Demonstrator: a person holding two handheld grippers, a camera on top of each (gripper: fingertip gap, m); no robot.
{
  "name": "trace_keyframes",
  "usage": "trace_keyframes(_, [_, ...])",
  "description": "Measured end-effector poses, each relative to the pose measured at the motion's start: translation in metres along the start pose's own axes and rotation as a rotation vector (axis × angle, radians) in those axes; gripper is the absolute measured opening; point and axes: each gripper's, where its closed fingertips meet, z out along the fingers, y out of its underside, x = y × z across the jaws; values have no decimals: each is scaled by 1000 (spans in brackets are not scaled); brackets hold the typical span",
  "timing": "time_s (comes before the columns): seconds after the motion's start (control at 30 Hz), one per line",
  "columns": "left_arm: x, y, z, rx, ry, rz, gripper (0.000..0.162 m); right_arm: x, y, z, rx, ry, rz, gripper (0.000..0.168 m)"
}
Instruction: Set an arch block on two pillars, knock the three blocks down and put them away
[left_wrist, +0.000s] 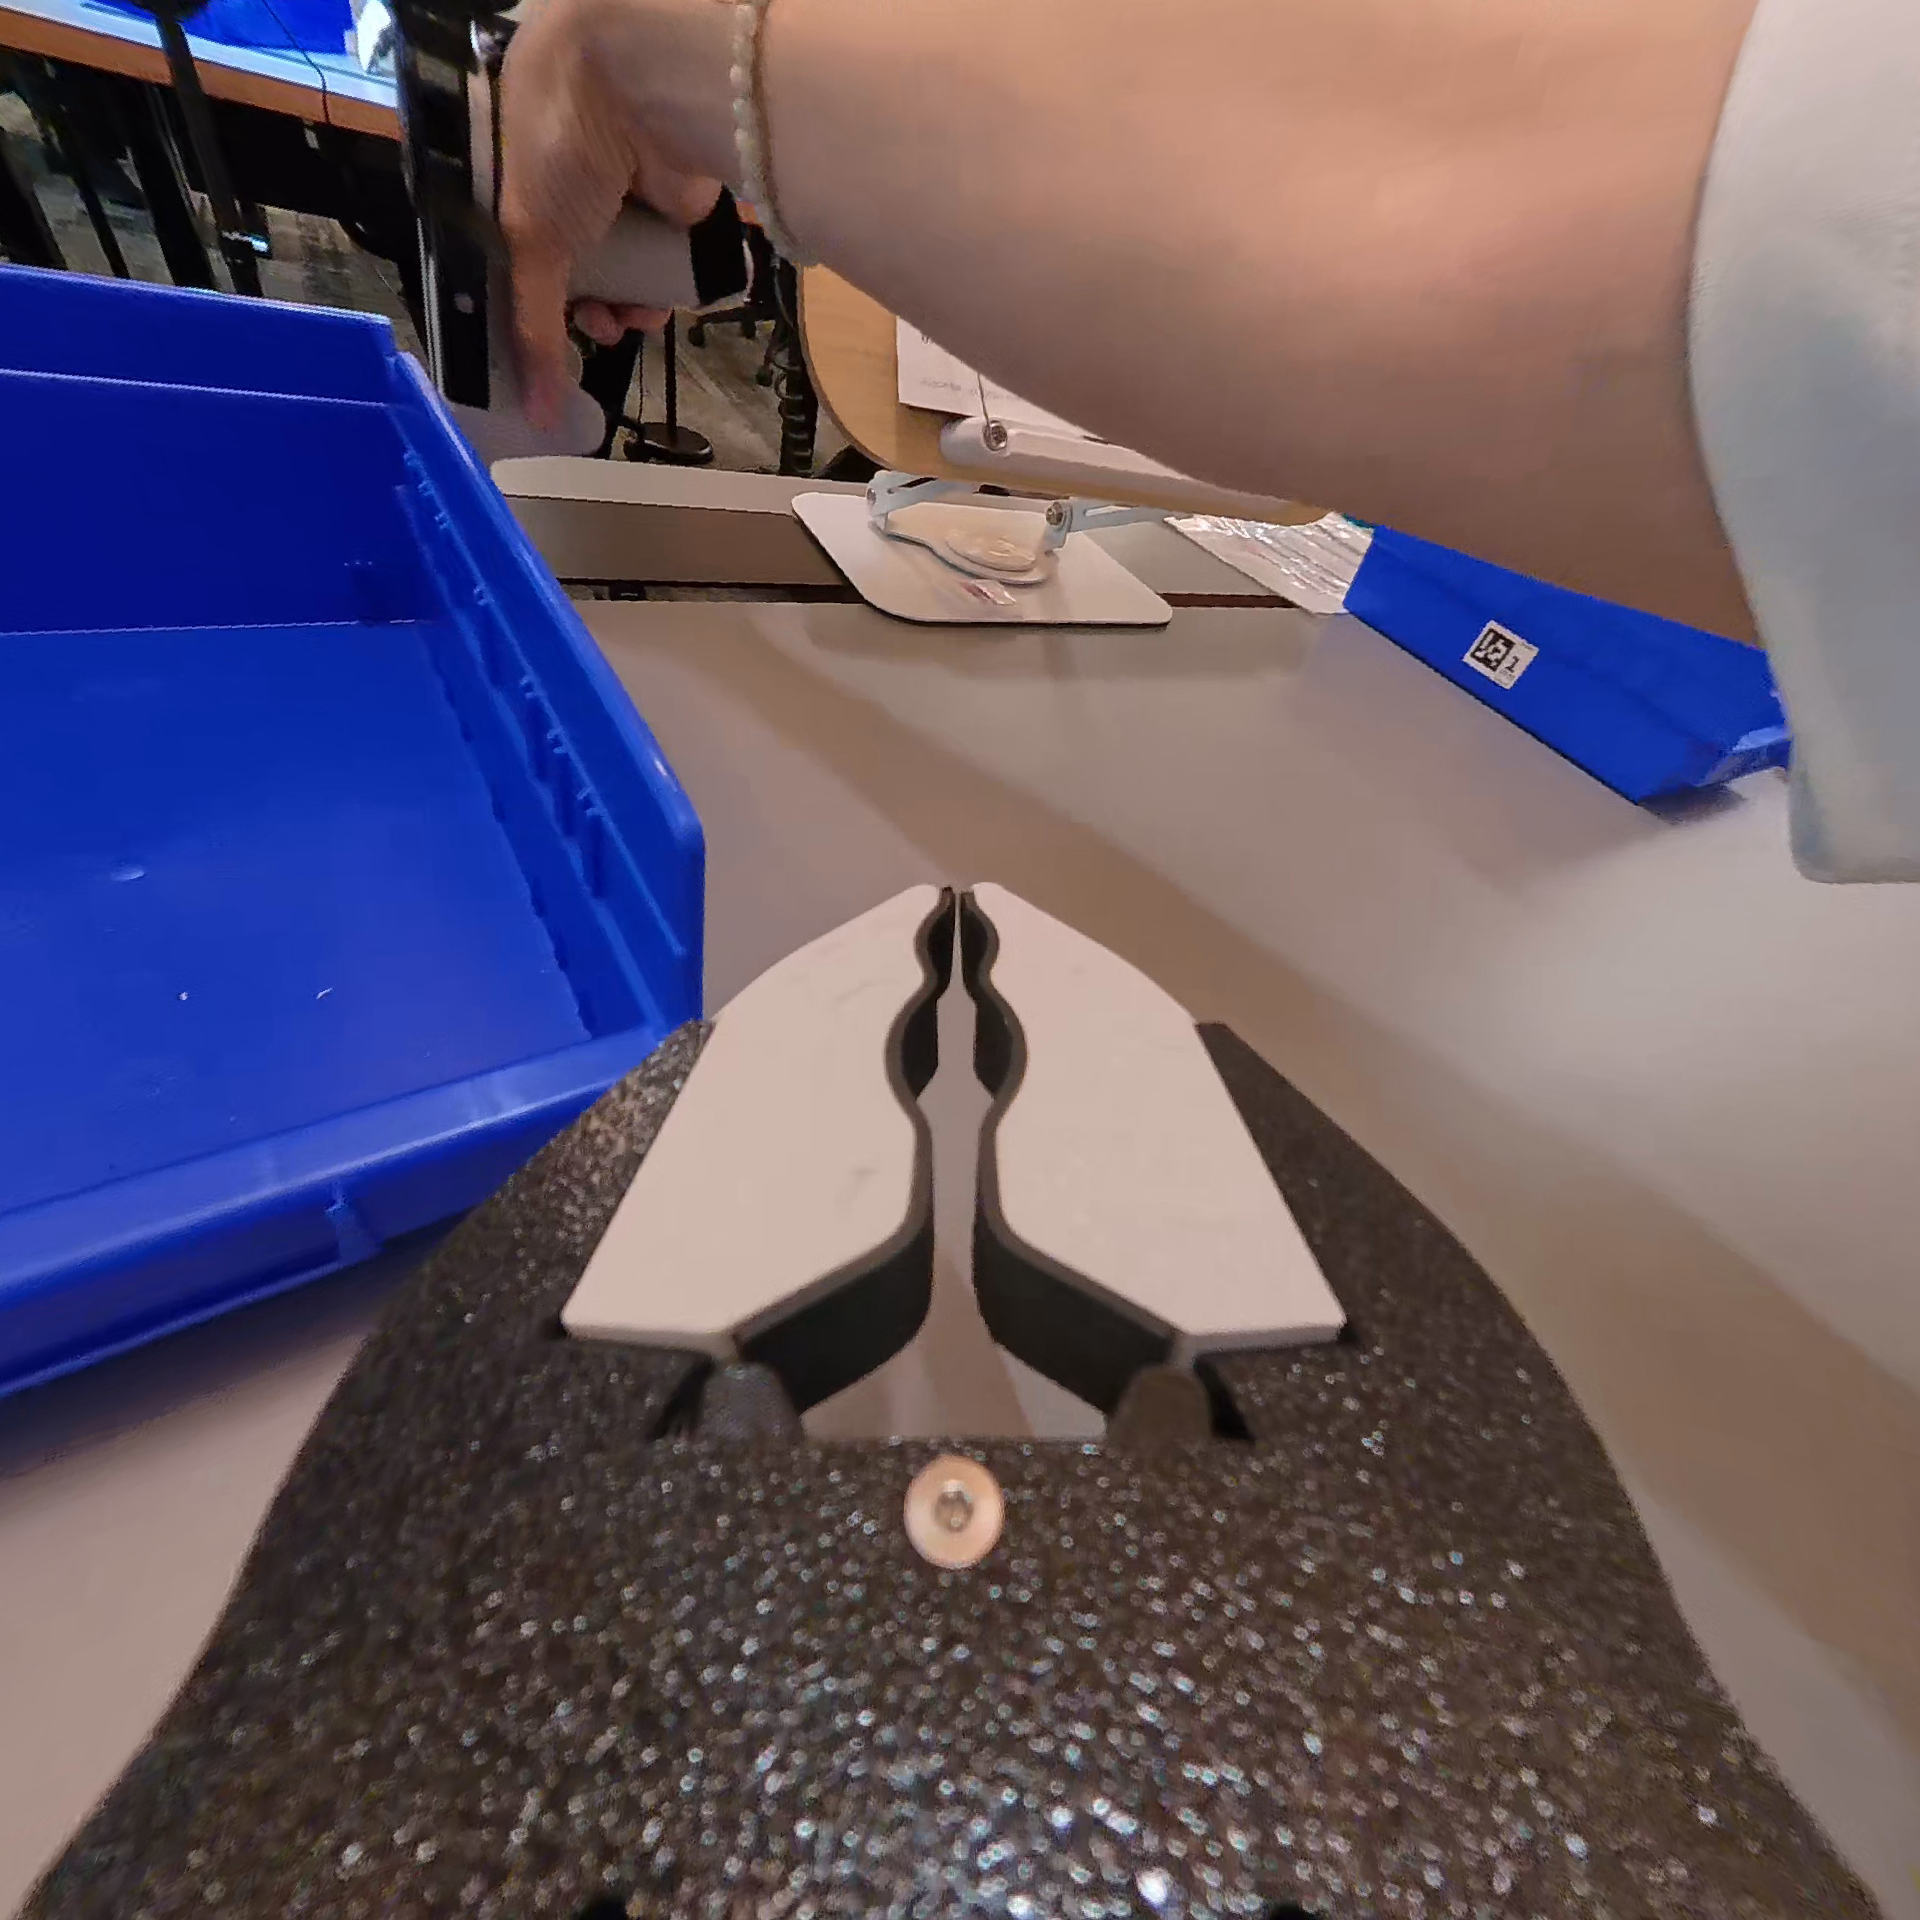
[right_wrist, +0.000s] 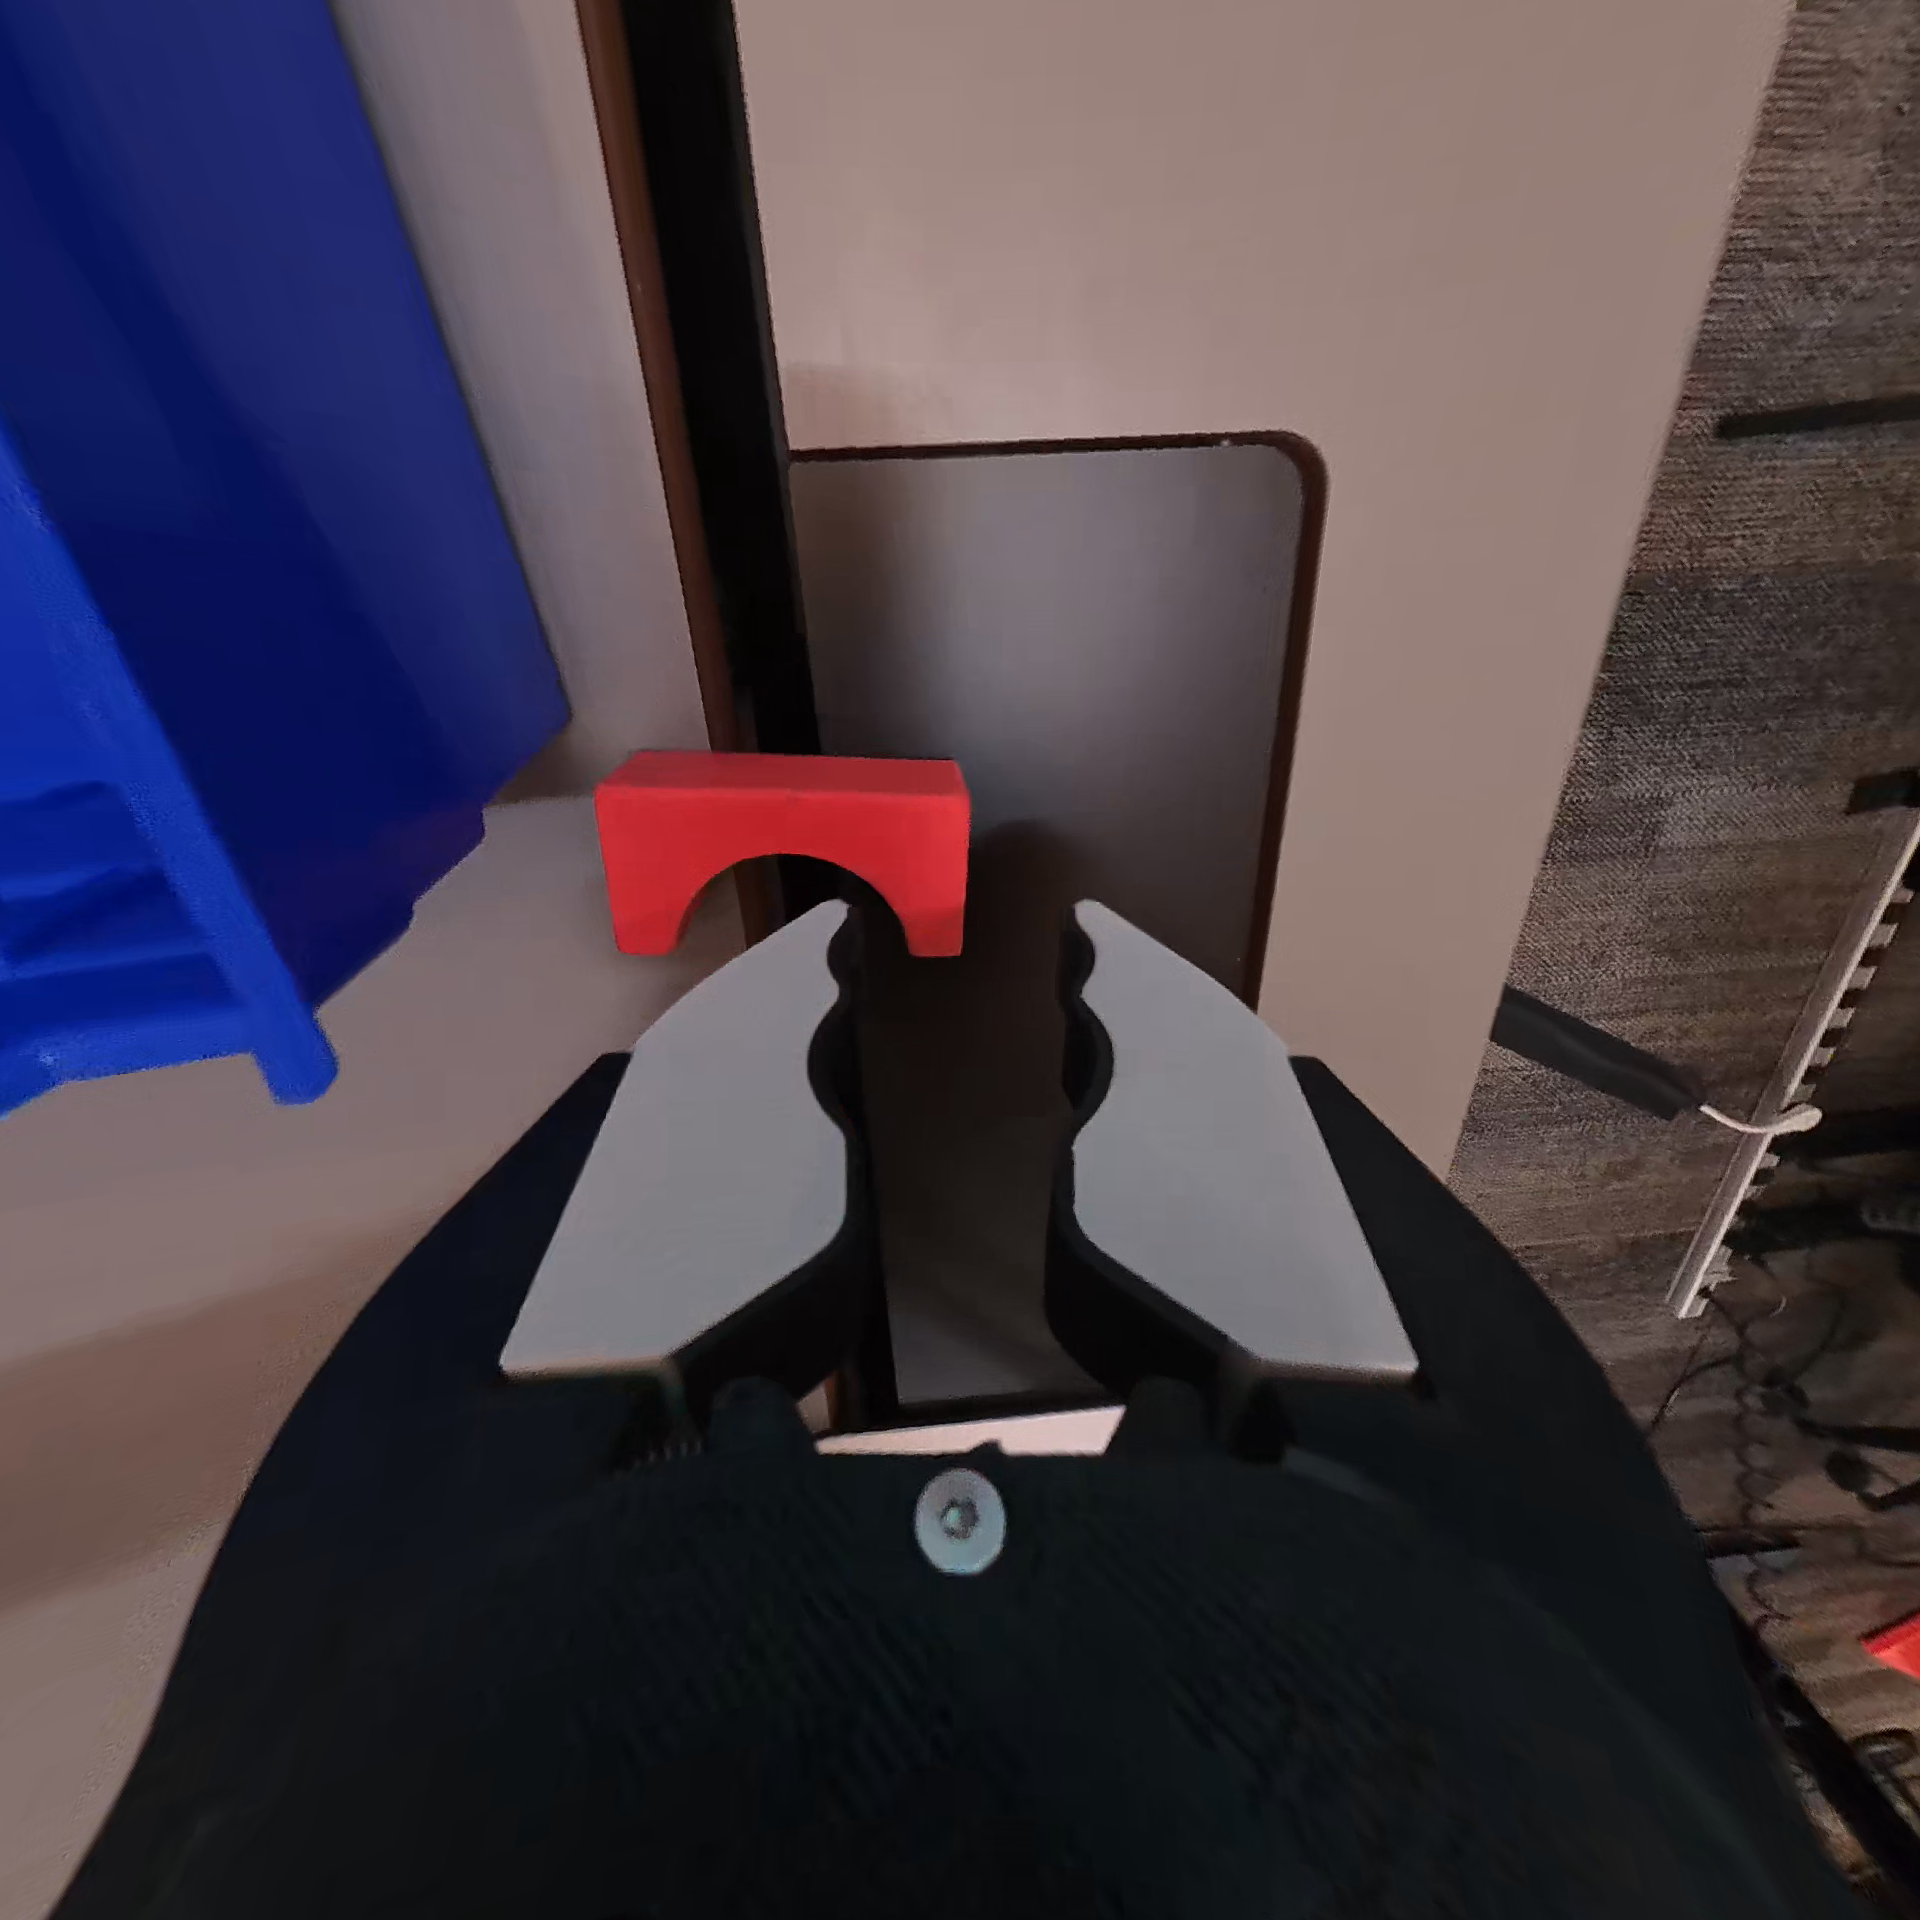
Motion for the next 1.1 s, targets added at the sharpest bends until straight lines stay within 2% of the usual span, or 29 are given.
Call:
trace_keyframes(0.13, [3,0,1,-4,11,7,1,-9,-3,10,-3,-69,-50,34])
trace_keyframes(0.23, [4,3,3,-12,11,9,1,-9,0,16,-36,-78,-63,24])
trace_keyframes(0.37, [3,8,7,-31,10,3,1,-8,0,16,-39,-60,-67,20])
trace_keyframes(0.67, [8,11,10,-45,23,5,1,-3,9,7,-59,-4,194,18])
trace_keyframes(0.77, [11,10,11,-41,32,3,1,0,14,-9,-84,50,233,17])
trace_keyframes(0.9, [17,10,14,-43,44,12,1,17,22,-45,-153,222,226,17])
trace_keyframes(1.1, [27,5,13,-40,47,46,1,19,19,-127,-119,386,174,17])
